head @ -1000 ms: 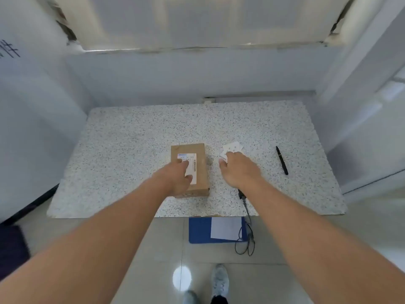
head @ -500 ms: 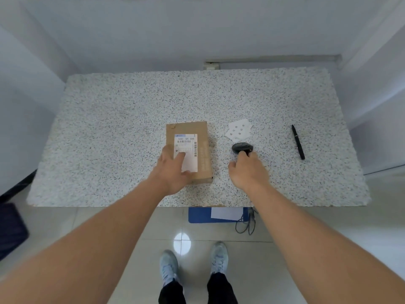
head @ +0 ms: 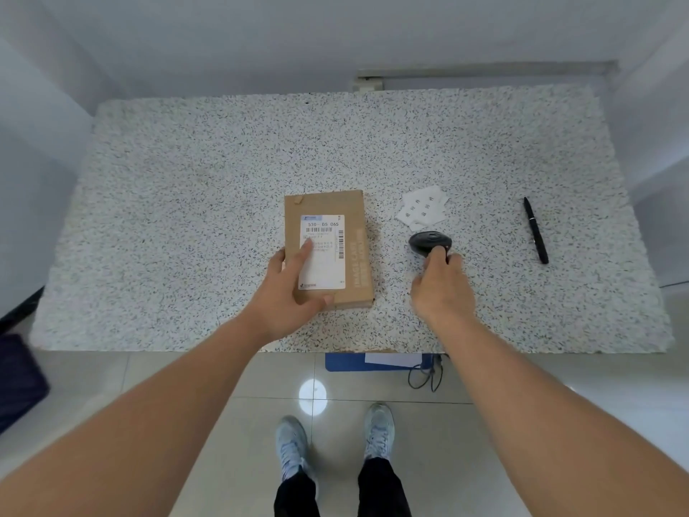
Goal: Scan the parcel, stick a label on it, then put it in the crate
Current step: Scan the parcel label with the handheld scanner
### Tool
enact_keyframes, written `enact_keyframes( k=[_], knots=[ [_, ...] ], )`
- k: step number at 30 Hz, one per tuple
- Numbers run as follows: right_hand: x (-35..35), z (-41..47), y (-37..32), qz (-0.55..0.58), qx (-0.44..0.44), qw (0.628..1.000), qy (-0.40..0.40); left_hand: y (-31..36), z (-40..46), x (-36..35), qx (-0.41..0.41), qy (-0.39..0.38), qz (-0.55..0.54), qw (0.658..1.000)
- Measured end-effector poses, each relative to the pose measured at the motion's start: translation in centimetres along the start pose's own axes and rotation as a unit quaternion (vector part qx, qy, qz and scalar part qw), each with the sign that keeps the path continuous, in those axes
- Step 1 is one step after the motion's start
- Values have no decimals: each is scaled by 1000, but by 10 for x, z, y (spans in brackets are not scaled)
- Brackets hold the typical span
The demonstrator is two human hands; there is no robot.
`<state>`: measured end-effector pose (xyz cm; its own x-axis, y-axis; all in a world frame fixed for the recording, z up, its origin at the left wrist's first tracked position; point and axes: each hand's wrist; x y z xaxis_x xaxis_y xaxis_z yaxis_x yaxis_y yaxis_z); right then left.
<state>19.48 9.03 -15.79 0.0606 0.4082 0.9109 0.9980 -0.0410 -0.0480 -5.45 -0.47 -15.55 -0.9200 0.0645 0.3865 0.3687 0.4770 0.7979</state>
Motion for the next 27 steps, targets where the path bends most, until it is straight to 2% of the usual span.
enact_keyframes(
  k=[9,15,21,25,27],
  knots=[
    [-9,16,2,56,-92,993,41,-11,6,-1,-3,-8,-54,999],
    [10,18,0,79,-84,993,-6,-11,1,-13,-38,14,-45,998],
    [36,10,8,121,-67,990,-4,1,-11,-26,-85,34,-31,995],
    [48,-12,0,221,-48,974,7,12,-18,-33,-106,34,-14,994],
    [51,-29,-4,251,-11,968,6,15,-20,-34,-116,39,-6,992]
  ],
)
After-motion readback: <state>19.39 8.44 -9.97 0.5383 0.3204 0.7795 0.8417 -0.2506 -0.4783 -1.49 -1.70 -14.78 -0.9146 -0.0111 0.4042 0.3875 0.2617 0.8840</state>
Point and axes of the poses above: each hand's wrist, its own z-axis towards the middle knuckle, its own x-axis out of the back of the hand, y = z × x, and after that the axes turned 14 degrees about -z, right-handed
